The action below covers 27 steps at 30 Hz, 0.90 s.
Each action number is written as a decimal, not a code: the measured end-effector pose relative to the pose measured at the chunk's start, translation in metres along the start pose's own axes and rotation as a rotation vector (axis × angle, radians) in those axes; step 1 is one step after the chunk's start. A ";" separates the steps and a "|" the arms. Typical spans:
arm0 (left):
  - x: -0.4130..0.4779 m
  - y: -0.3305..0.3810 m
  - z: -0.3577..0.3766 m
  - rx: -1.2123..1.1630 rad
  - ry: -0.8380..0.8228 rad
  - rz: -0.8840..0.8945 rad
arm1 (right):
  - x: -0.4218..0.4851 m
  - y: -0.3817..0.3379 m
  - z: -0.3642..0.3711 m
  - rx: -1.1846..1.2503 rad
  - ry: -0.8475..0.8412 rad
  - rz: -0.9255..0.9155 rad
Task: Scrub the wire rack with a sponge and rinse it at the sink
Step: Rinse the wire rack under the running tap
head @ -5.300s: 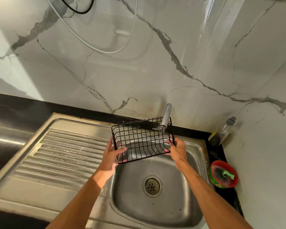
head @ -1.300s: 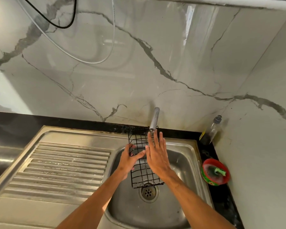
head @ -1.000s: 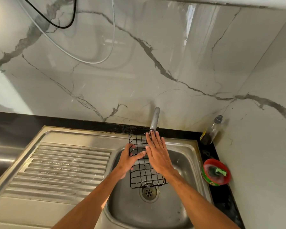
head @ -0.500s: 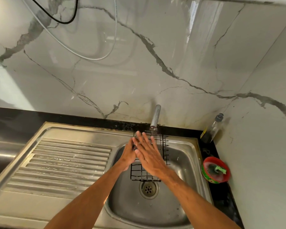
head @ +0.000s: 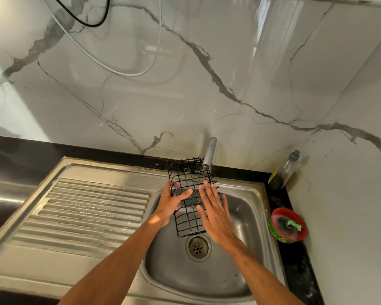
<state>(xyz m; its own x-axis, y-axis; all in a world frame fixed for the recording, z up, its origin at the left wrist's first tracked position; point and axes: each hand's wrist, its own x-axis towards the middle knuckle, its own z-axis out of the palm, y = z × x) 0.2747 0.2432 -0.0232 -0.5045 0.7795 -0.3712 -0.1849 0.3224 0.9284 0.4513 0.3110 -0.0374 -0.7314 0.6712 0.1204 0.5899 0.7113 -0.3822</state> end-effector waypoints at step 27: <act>-0.061 -0.023 -0.075 -0.184 0.043 -0.102 | 0.084 0.038 -0.026 0.254 0.024 0.216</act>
<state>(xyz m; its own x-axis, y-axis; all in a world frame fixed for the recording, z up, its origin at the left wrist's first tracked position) 0.2465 0.1480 -0.0208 -0.5099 0.7234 -0.4655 -0.3852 0.2919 0.8755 0.4215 0.3998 -0.0185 -0.5885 0.8079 0.0318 0.6245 0.4792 -0.6167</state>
